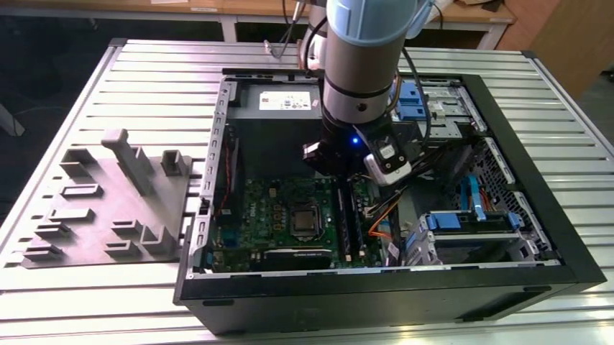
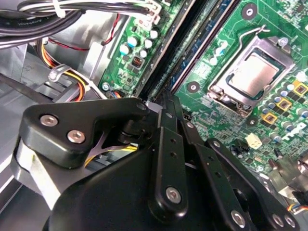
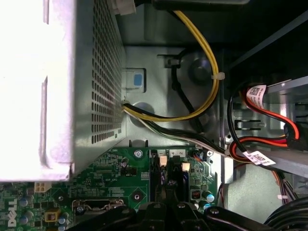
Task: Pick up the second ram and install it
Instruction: 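Press down the second ram until it locks into place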
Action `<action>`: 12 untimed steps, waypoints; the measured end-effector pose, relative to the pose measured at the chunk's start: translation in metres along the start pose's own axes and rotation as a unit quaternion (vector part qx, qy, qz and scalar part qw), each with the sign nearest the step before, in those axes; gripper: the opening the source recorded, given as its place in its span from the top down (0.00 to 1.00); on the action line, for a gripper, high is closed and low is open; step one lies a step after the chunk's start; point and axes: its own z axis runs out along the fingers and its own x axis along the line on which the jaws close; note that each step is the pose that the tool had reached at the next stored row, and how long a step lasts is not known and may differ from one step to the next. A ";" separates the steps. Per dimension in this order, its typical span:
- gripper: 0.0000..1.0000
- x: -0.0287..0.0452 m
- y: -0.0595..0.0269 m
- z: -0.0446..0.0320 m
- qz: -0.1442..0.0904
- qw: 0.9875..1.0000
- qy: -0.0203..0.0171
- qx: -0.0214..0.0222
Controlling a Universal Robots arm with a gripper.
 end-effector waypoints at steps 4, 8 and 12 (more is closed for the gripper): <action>0.90 0.0000 0.0000 0.0002 0.000 1.000 0.000 0.000; 0.90 0.0001 -0.0001 0.0018 0.000 1.000 0.000 0.000; 0.90 0.0001 -0.0001 0.0020 0.000 1.000 0.000 0.000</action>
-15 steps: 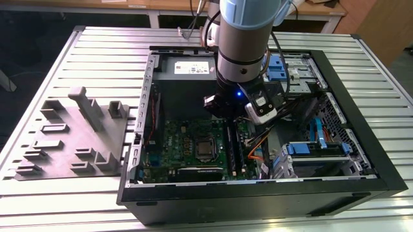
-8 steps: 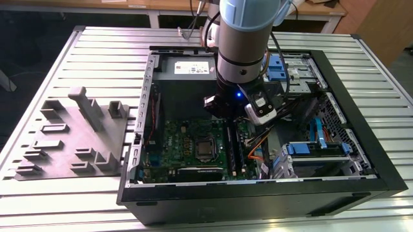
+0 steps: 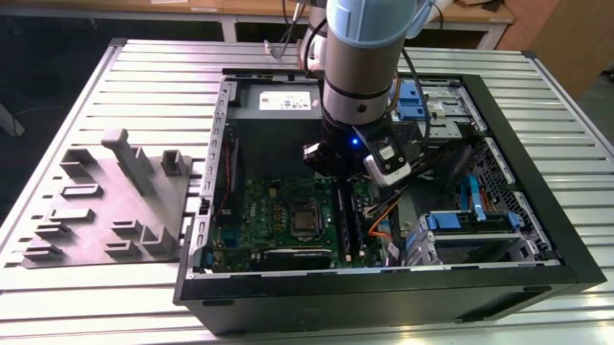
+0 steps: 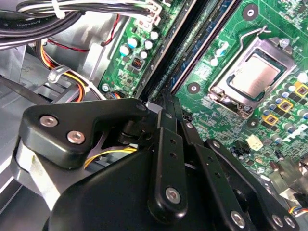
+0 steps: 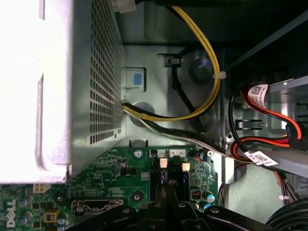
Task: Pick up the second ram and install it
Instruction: 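Press down the second ram until it locks into place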
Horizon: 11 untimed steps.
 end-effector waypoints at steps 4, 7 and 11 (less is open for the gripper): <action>0.90 0.0001 -0.0001 0.0012 0.000 1.000 0.000 0.000; 0.90 0.0001 -0.0001 0.0013 0.000 1.000 0.000 0.000; 0.90 -0.0002 0.0002 -0.0010 0.000 1.000 0.000 -0.001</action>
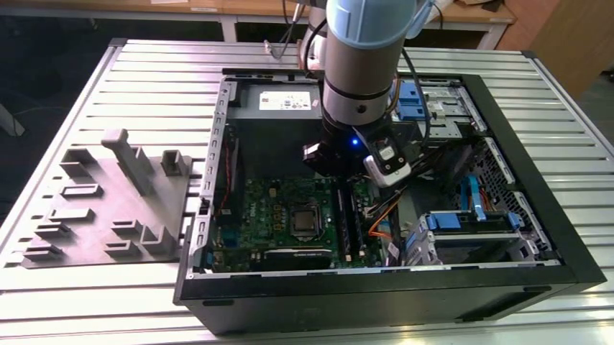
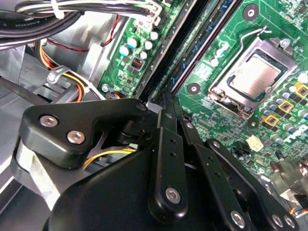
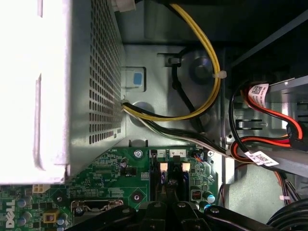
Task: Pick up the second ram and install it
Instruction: 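Press down the second ram until it locks into place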
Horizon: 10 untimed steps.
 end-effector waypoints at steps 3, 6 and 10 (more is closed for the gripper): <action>0.90 -0.0006 0.0004 -0.0127 0.000 1.000 0.000 0.001; 0.90 -0.0012 0.0009 -0.0228 0.000 1.000 0.000 0.001; 0.90 -0.0012 0.0009 -0.0235 0.000 1.000 0.000 0.001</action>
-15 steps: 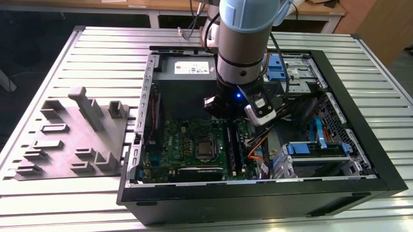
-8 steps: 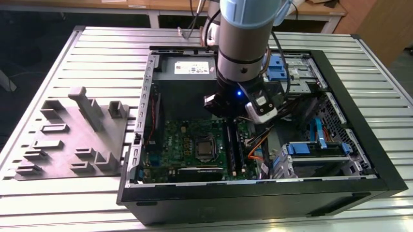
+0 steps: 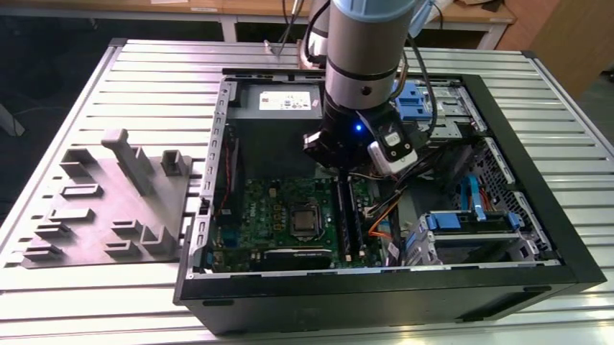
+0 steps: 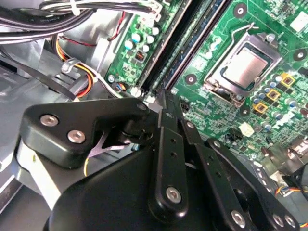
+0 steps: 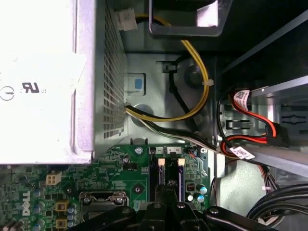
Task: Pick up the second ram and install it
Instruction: 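Press down the second ram until it locks into place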
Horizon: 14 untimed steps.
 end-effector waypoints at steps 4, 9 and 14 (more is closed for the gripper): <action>0.90 -0.0001 -0.0039 -0.0002 0.000 1.000 0.000 0.000; 0.90 -0.0004 -0.0152 -0.0007 0.000 1.000 0.000 0.000; 0.90 -0.0006 -0.0261 -0.0011 0.000 1.000 0.000 0.001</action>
